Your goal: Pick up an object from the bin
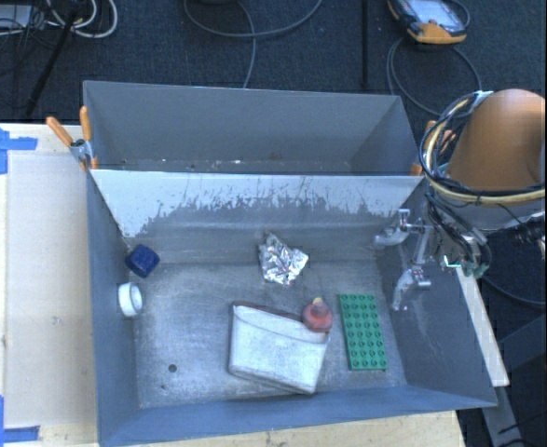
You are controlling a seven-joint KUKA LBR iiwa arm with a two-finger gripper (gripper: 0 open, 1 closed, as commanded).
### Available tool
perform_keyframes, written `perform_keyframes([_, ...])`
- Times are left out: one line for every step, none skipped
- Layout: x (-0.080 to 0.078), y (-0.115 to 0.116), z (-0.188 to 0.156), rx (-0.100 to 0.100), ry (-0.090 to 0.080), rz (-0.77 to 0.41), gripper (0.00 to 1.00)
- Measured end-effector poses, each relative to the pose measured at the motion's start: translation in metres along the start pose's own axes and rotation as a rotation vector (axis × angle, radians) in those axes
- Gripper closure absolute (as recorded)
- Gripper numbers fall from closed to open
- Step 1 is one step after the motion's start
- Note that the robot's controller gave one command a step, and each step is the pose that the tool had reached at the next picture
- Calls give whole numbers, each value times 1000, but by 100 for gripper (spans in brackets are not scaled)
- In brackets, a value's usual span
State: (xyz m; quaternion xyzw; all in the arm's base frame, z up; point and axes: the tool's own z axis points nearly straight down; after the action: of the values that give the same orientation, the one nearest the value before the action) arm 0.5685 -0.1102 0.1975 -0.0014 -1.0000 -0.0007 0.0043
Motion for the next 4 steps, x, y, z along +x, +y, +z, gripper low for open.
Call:
perform_keyframes([-14,70,113,5,-14,161,0])
perform_keyframes([10,95,96,0,-8,150,0])
perform_keyframes([17,92,93,1,-7,305,0])
perform_keyframes([14,93,124,-3,-8,368,0])
